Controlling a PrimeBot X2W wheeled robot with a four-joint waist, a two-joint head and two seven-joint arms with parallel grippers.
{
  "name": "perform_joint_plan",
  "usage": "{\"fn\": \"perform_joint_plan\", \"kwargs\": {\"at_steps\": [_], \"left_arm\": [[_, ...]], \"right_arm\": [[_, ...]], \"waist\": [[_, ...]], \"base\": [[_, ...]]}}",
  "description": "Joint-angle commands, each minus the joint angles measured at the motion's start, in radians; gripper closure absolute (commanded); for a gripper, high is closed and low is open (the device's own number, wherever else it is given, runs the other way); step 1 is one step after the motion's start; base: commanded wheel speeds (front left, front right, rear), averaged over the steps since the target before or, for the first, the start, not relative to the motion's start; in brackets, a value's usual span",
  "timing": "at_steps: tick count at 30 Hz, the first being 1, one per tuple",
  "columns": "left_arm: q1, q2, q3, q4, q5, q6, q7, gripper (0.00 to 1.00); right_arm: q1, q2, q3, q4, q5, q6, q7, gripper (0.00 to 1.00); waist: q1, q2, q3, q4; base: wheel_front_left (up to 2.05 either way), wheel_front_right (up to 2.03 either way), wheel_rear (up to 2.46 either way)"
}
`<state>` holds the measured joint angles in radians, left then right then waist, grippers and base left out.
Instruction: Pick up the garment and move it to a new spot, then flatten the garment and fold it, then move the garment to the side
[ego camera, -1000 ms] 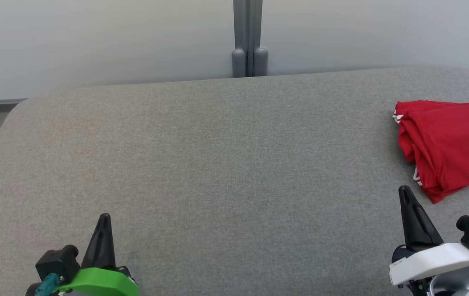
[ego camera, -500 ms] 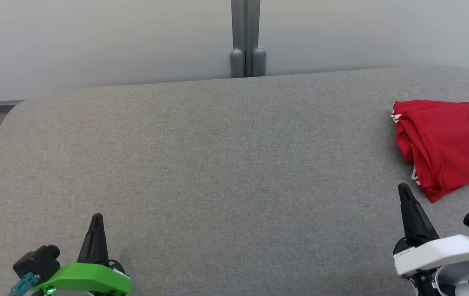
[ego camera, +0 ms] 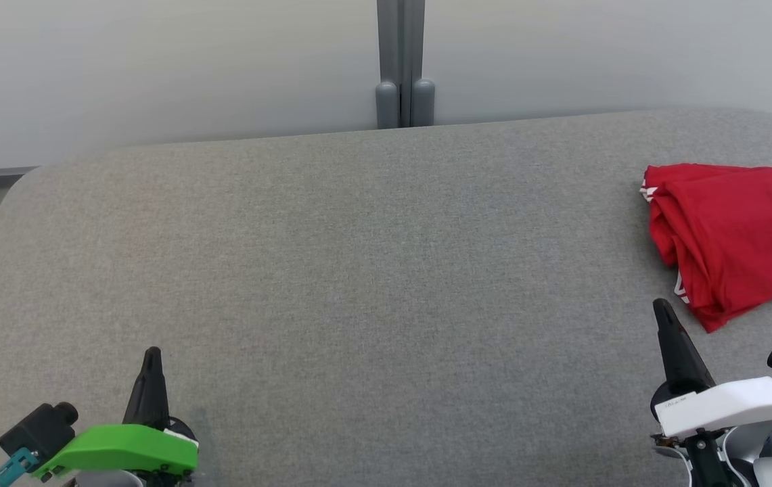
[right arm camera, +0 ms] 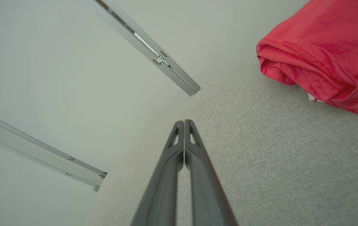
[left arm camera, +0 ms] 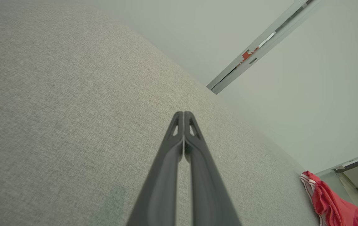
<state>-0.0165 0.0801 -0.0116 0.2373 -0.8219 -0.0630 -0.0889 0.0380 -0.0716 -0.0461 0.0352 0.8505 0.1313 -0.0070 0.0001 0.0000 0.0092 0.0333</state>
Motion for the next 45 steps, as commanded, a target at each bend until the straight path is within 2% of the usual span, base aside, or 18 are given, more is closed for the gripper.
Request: {"fn": "perform_joint_plan", "kwargs": {"at_steps": [1,21,45], "left_arm": [[-0.035,0.002,0.009,-0.008,-0.036,-0.010,0.008,1.00],[-0.056,-0.009,0.046,-0.004,-0.270,-0.028,0.069,1.00],[-0.076,-0.018,0.083,0.001,-0.496,-0.046,0.129,1.00]], "right_arm": [[-0.025,-0.007,-0.002,-0.002,0.034,0.000,0.005,1.00],[-0.064,-0.008,-0.009,0.063,0.272,0.000,0.031,1.00],[-0.101,-0.007,-0.020,0.127,0.498,0.000,0.059,1.00]], "waist": [[-0.0001,0.0000,0.000,-0.001],[-0.0001,0.0000,-0.002,-0.008],[-0.0001,0.0000,-0.003,-0.018]], "base": [[0.00,0.00,0.00],[0.00,0.00,0.00],[0.00,0.00,0.00]]}}
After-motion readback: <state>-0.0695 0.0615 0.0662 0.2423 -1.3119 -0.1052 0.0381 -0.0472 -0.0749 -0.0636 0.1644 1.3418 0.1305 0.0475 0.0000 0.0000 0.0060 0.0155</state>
